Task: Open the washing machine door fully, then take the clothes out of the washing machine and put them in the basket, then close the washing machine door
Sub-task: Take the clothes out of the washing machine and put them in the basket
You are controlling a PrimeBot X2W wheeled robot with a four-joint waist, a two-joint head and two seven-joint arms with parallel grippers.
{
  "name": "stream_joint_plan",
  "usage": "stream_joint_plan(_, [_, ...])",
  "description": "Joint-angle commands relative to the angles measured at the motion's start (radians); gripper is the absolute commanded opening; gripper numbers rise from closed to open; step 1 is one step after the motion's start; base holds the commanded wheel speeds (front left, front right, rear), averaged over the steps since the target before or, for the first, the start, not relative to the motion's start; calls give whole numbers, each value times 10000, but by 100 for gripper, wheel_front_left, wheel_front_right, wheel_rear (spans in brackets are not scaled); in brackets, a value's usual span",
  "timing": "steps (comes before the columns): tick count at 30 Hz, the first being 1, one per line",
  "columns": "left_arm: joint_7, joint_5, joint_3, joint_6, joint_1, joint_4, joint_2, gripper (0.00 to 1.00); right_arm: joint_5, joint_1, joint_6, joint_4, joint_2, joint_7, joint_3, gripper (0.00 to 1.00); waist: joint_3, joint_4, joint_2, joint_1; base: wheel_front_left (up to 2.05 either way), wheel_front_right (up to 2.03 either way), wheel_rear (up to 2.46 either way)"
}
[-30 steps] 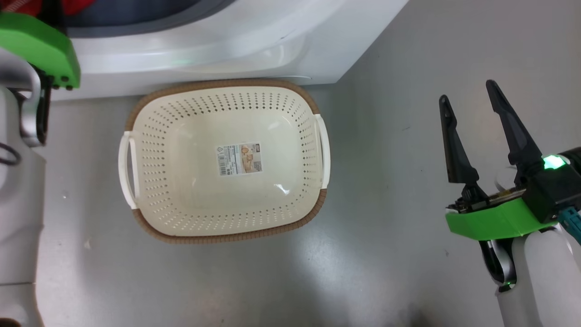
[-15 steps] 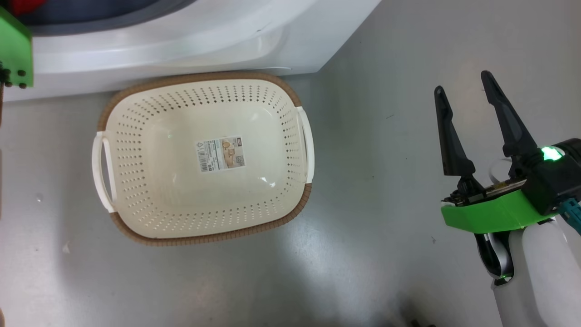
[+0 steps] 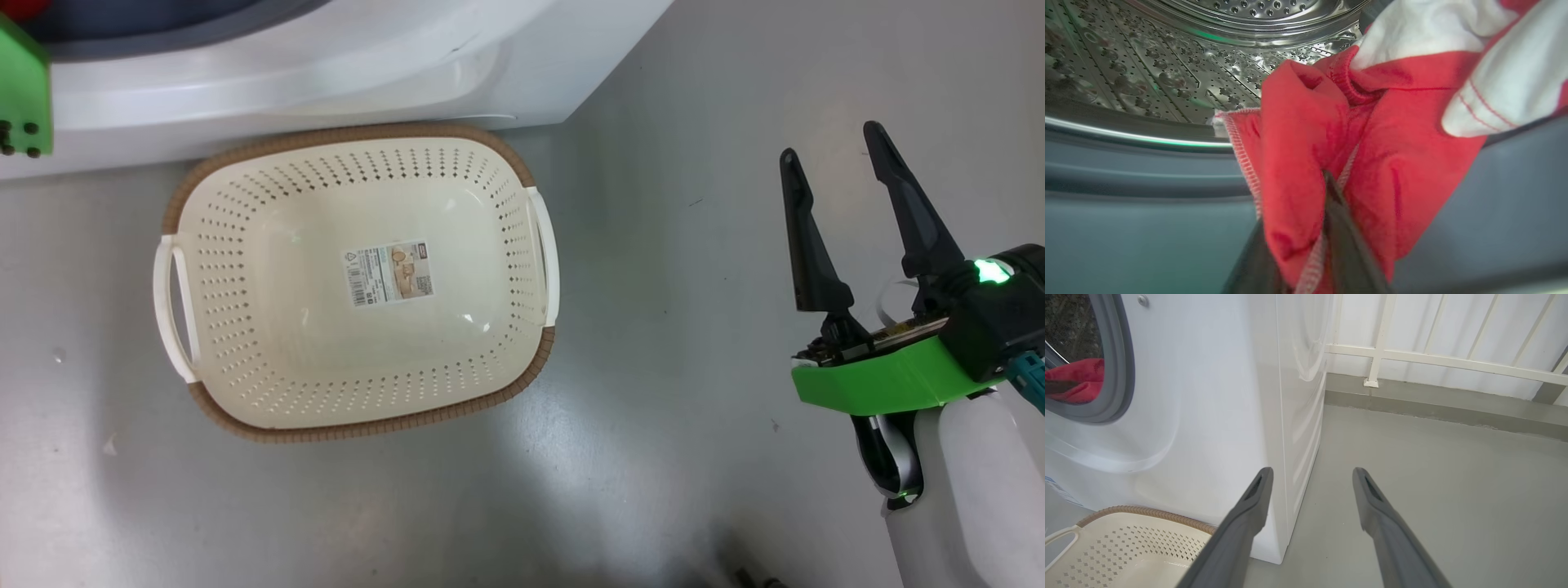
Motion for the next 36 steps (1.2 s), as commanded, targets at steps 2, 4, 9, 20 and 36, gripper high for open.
stream_joint_plan(2, [-263, -151, 180, -34, -100, -324, 550, 0, 66, 7, 46, -184, -8, -63, 215, 100, -54, 4, 0, 0, 0, 0, 0])
stream_joint_plan(4, [-335, -209, 211, 6, -69, -357, 517, 0, 68, 7, 46, -175, -8, -63, 203, 100, -79, 7, 0, 0, 0, 0, 0])
stream_joint_plan(9, [-726, -590, 398, 52, 83, -571, 335, 0, 44, 42, 46, -130, -8, -63, 140, 100, -218, 64, 0, 0, 0, 0, 0])
stream_joint_plan(20, [-1683, -1867, 995, -302, 948, -1246, -278, 0, -27, 168, 46, -34, -8, -63, 51, 100, -712, 291, 0, 0, 0, 0, 0])
stream_joint_plan(36, [-3771, -2431, 1371, -185, 3256, -3314, -837, 0, -100, 654, 46, 86, -8, -63, -35, 100, -1984, 619, 0, 0, 0, 0, 0])
